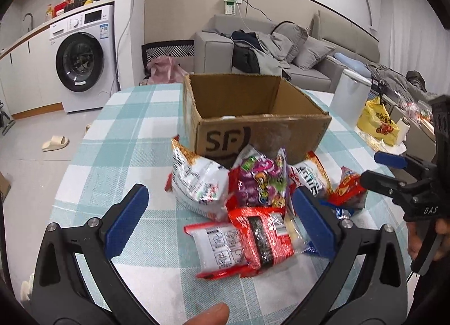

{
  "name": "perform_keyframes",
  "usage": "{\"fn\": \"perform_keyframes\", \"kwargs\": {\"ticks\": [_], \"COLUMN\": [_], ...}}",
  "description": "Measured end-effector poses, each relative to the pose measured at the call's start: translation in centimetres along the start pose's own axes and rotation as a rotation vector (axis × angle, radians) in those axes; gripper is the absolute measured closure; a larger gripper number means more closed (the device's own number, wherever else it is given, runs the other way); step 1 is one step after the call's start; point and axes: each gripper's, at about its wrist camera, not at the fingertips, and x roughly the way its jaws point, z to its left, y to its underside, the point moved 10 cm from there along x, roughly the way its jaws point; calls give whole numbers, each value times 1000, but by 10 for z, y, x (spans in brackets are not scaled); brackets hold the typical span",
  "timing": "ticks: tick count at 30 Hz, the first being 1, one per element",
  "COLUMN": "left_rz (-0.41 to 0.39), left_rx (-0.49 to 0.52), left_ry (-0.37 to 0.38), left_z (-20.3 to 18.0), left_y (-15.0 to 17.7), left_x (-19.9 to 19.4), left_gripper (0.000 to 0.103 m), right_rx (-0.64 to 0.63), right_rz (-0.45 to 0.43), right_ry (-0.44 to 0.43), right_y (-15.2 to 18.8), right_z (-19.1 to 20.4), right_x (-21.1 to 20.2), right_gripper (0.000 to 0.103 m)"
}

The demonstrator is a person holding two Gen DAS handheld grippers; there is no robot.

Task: Organize snacks
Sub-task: 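Grasp the red noodle pack with the left tool while the right tool grasps the red crisp bag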

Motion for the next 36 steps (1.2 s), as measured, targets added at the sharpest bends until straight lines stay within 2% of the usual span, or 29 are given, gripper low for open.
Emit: {"fn": "perform_keyframes", "kwargs": {"ticks": [9, 14, 29, 33, 34, 36], "left_rz": [75, 105, 171, 179, 181, 182], "left_rx": [46, 37, 39, 44, 47, 58], "left_ry": [7, 8, 17, 36, 37, 40], "left_z": [-23, -25, -25, -27, -28, -30], "left_y": [17, 25, 41, 43, 44, 45], "left_x": [25, 36, 56, 58, 58, 58], "left_gripper": [1, 1, 1, 1, 1, 1], "right_rx": [43, 70, 169, 193, 198, 208], "right_rz": [70, 102, 162, 160, 158, 159], "right_ry": [1, 2, -103, -118, -118, -126], "right_y": [11, 20, 41, 42, 42, 42], "right_z": [-14, -23, -29, -31, -33, -34], "right_x": [11, 19, 47, 48, 48, 48], "right_gripper": [0, 0, 2, 11, 17, 18]}}
